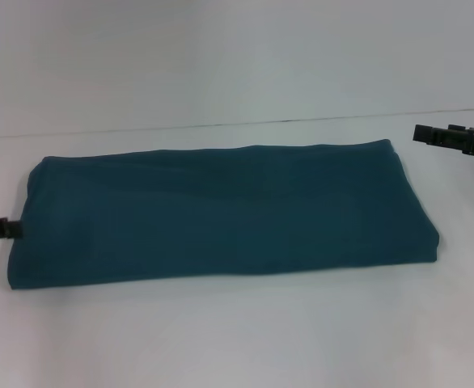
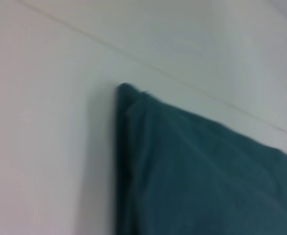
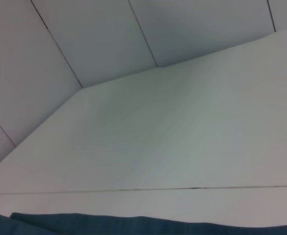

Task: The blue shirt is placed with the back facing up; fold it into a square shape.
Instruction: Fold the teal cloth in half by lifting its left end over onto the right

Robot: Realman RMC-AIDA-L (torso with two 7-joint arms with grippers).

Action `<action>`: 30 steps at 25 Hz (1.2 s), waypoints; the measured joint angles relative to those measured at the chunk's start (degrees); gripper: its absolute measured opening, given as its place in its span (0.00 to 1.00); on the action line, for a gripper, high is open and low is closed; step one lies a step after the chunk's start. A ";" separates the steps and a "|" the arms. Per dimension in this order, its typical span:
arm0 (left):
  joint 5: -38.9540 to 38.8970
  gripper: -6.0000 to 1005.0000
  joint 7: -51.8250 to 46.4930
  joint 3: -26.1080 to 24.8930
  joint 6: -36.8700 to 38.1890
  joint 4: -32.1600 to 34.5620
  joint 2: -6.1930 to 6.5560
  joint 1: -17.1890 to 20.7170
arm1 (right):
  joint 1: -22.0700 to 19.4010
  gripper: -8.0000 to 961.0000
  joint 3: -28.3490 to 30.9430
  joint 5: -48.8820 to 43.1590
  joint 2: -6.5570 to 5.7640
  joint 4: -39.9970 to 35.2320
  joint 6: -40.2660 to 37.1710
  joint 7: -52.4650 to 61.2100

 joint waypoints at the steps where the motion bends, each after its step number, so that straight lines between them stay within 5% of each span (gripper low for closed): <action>1: -0.94 0.87 0.51 0.13 0.16 -0.50 -0.02 -0.14 | 0.01 0.97 0.00 0.00 0.05 0.00 -0.01 -0.03; 30: -2.75 0.87 9.09 3.81 -11.79 -13.92 -1.92 -1.63 | 0.00 0.97 -0.18 -0.01 0.83 0.01 0.17 -0.08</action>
